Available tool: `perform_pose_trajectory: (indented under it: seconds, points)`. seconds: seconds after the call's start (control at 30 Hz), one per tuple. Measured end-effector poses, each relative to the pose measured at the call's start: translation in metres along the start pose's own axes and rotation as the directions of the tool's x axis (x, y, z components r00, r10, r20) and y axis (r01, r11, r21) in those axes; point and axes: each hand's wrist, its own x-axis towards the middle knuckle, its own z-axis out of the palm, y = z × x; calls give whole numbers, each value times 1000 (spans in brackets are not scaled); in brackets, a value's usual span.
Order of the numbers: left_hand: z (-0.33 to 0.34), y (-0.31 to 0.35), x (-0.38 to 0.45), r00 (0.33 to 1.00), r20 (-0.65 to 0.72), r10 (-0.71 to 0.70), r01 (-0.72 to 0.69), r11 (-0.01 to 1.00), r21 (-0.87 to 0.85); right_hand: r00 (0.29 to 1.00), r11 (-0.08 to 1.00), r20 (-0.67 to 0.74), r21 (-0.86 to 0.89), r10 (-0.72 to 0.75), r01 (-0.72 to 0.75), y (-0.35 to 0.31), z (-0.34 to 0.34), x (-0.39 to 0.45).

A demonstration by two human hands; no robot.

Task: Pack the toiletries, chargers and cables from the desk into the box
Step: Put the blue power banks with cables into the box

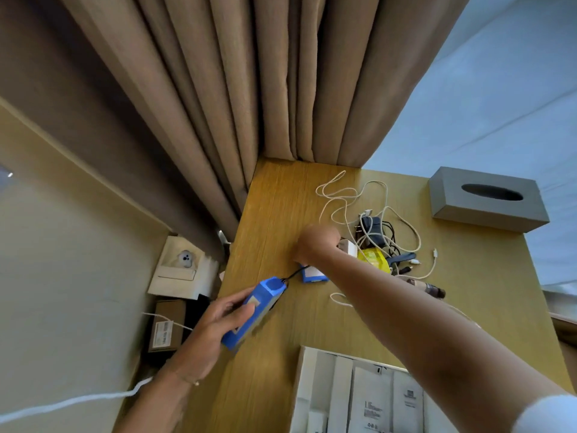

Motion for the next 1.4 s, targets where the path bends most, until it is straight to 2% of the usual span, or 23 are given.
perform_pose_trajectory:
  seconds: [0.1, 0.2, 0.27, 0.33, 0.4, 0.47, 0.57, 0.7, 0.77, 0.83, 0.97, 1.13, 1.27, 1.4]
  points:
    - [0, 1, -5, 1000, 9, -28, 29, 985, -168, 1000, 995, -2, 104, -9, 9, 6, 2, 4]
    - [2, 6, -12, 999, 11, -52, 52, 922, -384, 1000, 901, 0, 432, -26, 23, 29, 4, 8]
    - [4, 7, -15, 997, 45, -60, 74, 886, -457, 998, 732, -3, 680, -61, 47, 49, 2, 3]
    - [6, 9, -18, 995, 83, -62, 95, 875, -475, 995, 486, -51, 870, -80, 83, 68, -2, -9]
    - [9, 7, -21, 992, 102, -71, 111, 875, -471, 994, 222, -86, 970, -68, 99, 89, -7, -27]
    - [12, 3, -24, 991, 110, -80, 122, 880, -459, 992, -10, -104, 995, -71, 104, 111, -12, -47]
    - [19, -3, -28, 991, 104, -79, 119, 875, -469, 975, -305, -148, 948, -164, 93, 143, -20, -81]
    - [31, -4, -32, 995, 87, -53, 90, 851, -517, 893, -611, -305, 790, -331, 43, 174, -32, -132]
    - [37, -2, -33, 996, 83, -27, 67, 843, -533, 833, -709, -397, 705, -386, 8, 186, -38, -159]
    - [44, 1, -35, 997, 82, 3, 42, 836, -546, 799, -728, -450, 685, -397, 24, 194, -43, -187]
    - [60, 12, -41, 992, 79, 101, -46, 856, -515, 868, -669, -372, 741, -329, 64, 200, -44, -237]
    - [83, 15, -46, 986, 52, 159, -118, 882, -456, 941, -683, -107, 714, -320, -151, 197, -12, -293]
    - [93, 11, -44, 990, 27, 138, -111, 886, -449, 921, -712, 69, 612, -384, -343, 189, 30, -325]
    - [97, 4, -44, 995, 21, 96, -77, 893, -444, 892, -694, 259, 561, -370, -451, 174, 77, -336]
